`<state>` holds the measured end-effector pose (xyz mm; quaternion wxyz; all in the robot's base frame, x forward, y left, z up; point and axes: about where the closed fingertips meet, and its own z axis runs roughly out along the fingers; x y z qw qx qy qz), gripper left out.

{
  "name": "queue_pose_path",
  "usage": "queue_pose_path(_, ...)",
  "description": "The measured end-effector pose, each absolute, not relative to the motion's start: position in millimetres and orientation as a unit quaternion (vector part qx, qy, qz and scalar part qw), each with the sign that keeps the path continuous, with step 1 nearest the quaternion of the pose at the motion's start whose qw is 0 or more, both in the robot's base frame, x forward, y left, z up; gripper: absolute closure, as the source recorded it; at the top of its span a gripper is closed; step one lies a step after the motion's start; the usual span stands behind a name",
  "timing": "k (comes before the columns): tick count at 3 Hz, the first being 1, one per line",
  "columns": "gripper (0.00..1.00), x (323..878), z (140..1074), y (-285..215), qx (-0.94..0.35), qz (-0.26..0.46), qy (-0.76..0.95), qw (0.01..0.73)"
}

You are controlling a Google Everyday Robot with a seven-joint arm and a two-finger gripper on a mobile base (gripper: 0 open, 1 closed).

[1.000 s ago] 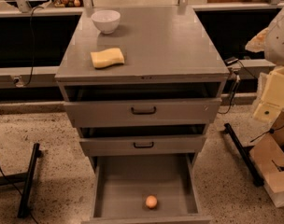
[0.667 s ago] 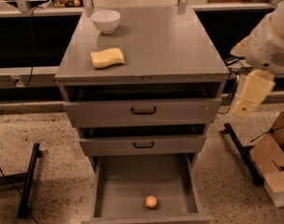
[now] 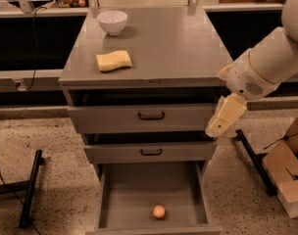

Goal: Pick orange from bottom drawer and place on counter

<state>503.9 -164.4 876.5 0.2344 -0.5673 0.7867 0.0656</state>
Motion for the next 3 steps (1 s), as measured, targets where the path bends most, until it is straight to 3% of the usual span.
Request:
queue_pose_path(1, 0.00, 521.4, 860.7, -159.0, -0.549, 0.089, 0.789, 0.262)
queue_pose_path(3, 0.00, 502.5, 734.1, -108.4, -0.501, 0.237, 0.752, 0.356)
